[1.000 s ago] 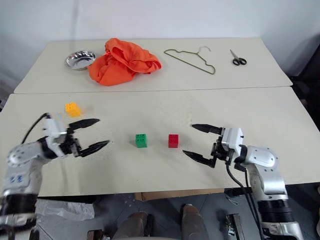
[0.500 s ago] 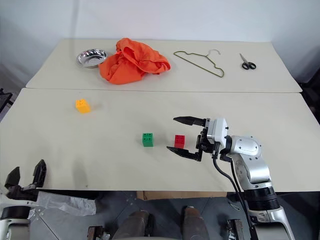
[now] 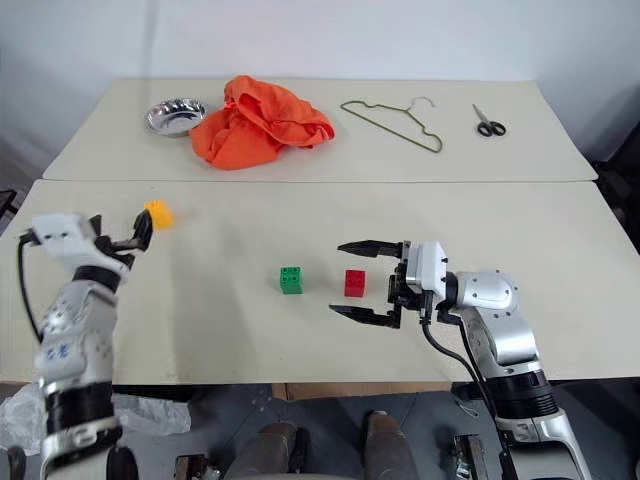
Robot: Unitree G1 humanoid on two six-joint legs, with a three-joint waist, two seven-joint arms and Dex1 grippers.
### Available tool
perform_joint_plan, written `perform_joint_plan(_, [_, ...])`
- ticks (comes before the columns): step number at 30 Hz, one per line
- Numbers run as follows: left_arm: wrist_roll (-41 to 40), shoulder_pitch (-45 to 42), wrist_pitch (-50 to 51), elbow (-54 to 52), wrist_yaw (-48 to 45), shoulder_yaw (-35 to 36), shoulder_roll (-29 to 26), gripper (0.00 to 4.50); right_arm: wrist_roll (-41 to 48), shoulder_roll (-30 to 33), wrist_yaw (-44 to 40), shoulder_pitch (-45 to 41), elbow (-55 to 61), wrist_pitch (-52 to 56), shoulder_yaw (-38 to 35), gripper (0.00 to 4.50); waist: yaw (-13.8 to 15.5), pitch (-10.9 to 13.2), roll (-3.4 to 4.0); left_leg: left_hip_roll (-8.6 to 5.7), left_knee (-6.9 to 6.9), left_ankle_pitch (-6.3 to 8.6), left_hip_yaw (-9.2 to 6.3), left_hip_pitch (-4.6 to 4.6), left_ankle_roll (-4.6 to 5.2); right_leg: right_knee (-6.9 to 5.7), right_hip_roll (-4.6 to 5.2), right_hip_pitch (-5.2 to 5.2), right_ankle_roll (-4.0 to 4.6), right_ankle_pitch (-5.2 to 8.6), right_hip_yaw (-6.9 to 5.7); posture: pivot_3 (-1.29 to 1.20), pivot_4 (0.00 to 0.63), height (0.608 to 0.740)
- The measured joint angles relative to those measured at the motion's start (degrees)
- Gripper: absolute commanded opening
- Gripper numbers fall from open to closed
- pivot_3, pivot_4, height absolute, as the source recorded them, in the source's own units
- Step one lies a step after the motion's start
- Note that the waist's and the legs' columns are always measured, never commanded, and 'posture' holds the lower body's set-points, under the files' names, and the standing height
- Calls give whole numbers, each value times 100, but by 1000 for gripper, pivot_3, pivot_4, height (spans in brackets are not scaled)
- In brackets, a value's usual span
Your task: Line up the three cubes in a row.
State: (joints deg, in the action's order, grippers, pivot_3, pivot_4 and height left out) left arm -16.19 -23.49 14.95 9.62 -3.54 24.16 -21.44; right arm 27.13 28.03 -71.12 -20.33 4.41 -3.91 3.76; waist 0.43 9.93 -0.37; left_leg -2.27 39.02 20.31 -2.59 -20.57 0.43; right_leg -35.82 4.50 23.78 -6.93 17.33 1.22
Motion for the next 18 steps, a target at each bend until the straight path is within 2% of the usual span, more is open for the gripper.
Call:
perform_joint_plan(8, [328,-1283,-286,1819,261,-278,4,4455,1,41,65,127,186,26,21,4500,-33,-1,-1,0,15,-3,-5,-49,-5,-4,20,42,0,0,-76,0,150,740])
perform_joint_plan(11, [384,-1459,-426,2117,395,-278,4,3864,0,41,118,159,221,26,21,4500,-34,-1,-1,-1,17,-6,1,-64,-9,-14,28,61,0,0,-88,0,150,740])
perform_joint_plan(18, [409,-1422,-511,2181,464,-274,2,1687,-2,42,270,351,245,24,20,4500,-18,-1,-1,-8,20,-9,1,-63,-6,-17,36,60,0,0,-89,0,150,740])
